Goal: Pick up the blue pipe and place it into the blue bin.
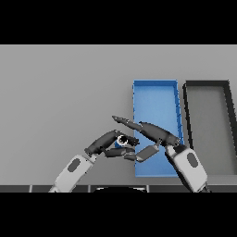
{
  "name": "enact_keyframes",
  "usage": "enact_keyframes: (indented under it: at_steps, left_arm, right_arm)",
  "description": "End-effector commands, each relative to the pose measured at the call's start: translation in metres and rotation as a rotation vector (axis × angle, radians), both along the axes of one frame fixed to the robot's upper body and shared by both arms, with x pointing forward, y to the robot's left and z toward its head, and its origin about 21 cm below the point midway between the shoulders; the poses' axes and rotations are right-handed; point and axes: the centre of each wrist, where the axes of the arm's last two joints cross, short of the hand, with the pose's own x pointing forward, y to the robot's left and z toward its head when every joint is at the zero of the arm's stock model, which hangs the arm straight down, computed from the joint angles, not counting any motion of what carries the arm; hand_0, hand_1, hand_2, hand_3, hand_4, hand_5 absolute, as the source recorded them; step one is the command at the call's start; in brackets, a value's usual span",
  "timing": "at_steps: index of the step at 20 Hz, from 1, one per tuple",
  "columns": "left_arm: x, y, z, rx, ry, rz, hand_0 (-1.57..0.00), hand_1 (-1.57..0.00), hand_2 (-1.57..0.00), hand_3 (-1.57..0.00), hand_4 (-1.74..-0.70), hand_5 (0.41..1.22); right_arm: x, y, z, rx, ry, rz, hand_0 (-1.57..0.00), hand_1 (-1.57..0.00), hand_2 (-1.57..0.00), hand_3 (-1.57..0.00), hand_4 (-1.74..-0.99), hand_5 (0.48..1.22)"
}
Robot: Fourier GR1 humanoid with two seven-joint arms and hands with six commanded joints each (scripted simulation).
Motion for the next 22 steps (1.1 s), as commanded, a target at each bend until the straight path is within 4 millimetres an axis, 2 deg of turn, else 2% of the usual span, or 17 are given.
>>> enact_keyframes:
  at_steps: [1, 4, 6, 7, 8, 9, 10, 11, 12, 13, 14, 15, 18, 22]
  left_arm:
    - [0.0, -0.001, 0.0, 0.013, 0.0, -0.001, -1.57, -1.57, -1.57, -1.54, -1.74, 1.221]
    - [0.0, 0.0, 0.004, 0.031, -0.028, 0.006, -1.57, -1.57, -1.57, -1.54, -1.74, 1.221]
    - [0.002, 0.004, 0.004, 0.015, 0.003, -0.003, -1.57, -1.57, -1.57, -1.48, -1.74, 1.221]
    - [0.003, 0.004, 0.003, 0.05, -0.028, 0.0, -1.39, -1.33, -1.32, -1.29, -1.74, 1.221]
    - [0.004, 0.004, 0.006, 0.148, -0.034, -0.006, -1.18, -1.08, -1.06, -1.03, -1.68, 1.221]
    - [0.006, 0.006, 0.01, 0.222, -0.02, -0.015, -0.99, -0.88, -0.85, -0.82, -1.55, 1.221]
    - [0.005, 0.006, 0.009, 0.24, -0.004, -0.012, -0.82, -0.71, -0.68, -0.66, -1.48, 1.221]
    - [0.006, 0.008, 0.008, 0.201, -0.013, 0.003, -0.78, -0.71, -0.69, -0.58, -1.53, 1.221]
    - [0.007, 0.007, 0.007, 0.183, -0.03, 0.025, -0.94, -0.88, -0.86, -0.78, -1.57, 1.221]
    - [0.007, 0.002, 0.009, 0.153, -0.018, 0.024, -1.06, -1.02, -0.97, -0.94, -1.61, 1.221]
    - [0.005, -0.002, 0.008, 0.115, -0.018, 0.016, -1.16, -1.13, -1.05, -1.07, -1.63, 1.221]
    - [0.003, 0.0, 0.008, 0.063, -0.004, 0.021, -1.25, -1.22, -1.12, -1.17, -1.66, 1.221]
    - [0.006, 0.001, 0.006, -0.01, -0.003, 0.012, -1.4, -1.39, -1.31, -1.36, -1.7, 1.221]
    - [0.004, 0.002, 0.006, 0.002, 0.015, 0.018, -1.5, -1.5, -1.4, -1.49, -1.72, 1.221]
  right_arm:
    - [0.004, 0.001, 0.002, -0.003, -0.009, 0.009, 0.0, 0.0, 0.0, 0.0, -1.225, 0.529]
    - [0.013, 0.025, 0.004, -0.013, 0.002, 0.054, 0.0, 0.0, 0.0, 0.0, -1.218, 0.508]
    - [0.014, 0.035, 0.005, -0.019, 0.008, 0.087, -0.05, -0.08, -0.1, -0.05, -1.245, 0.506]
    - [0.017, 0.043, 0.006, -0.023, 0.009, 0.104, -0.18, -0.22, -0.24, -0.16, -1.294, 0.509]
    - [0.02, 0.045, 0.008, -0.034, 0.002, 0.115, -0.35, -0.38, -0.38, -0.3, -1.335, 0.507]
    - [0.019, 0.05, 0.008, -0.05, -0.004, 0.133, -0.53, -0.53, -0.53, -0.44, -1.362, 0.508]
    - [0.023, 0.053, 0.009, -0.056, -0.01, 0.139, -0.72, -0.7, -0.74, -0.63, -1.43, 0.522]
    - [0.025, 0.055, 0.011, -0.041, -0.007, 0.156, -0.89, -0.87, -0.91, -0.77, -1.486, 0.55]
    - [0.026, 0.054, 0.008, -0.018, 0.017, 0.182, -1.02, -1.01, -1.04, -0.87, -1.53, 0.606]
    - [0.024, 0.057, 0.006, -0.01, 0.045, 0.204, -1.13, -1.12, -1.14, -0.96, -1.562, 0.666]
    - [0.022, 0.059, 0.004, -0.01, 0.075, 0.216, -1.22, -1.21, -1.23, -1.08, -1.526, 0.728]
    - [0.023, 0.056, 0.002, 0.002, 0.093, 0.223, -1.29, -1.29, -1.3, -1.18, -1.495, 0.826]
    - [0.022, 0.056, 0.0, 0.033, 0.024, 0.211, -1.43, -1.42, -1.43, -1.37, -1.441, 1.019]
    - [0.02, 0.055, -0.002, 0.036, -0.027, 0.215, -1.51, -1.51, -1.51, -1.49, -1.47, 1.138]
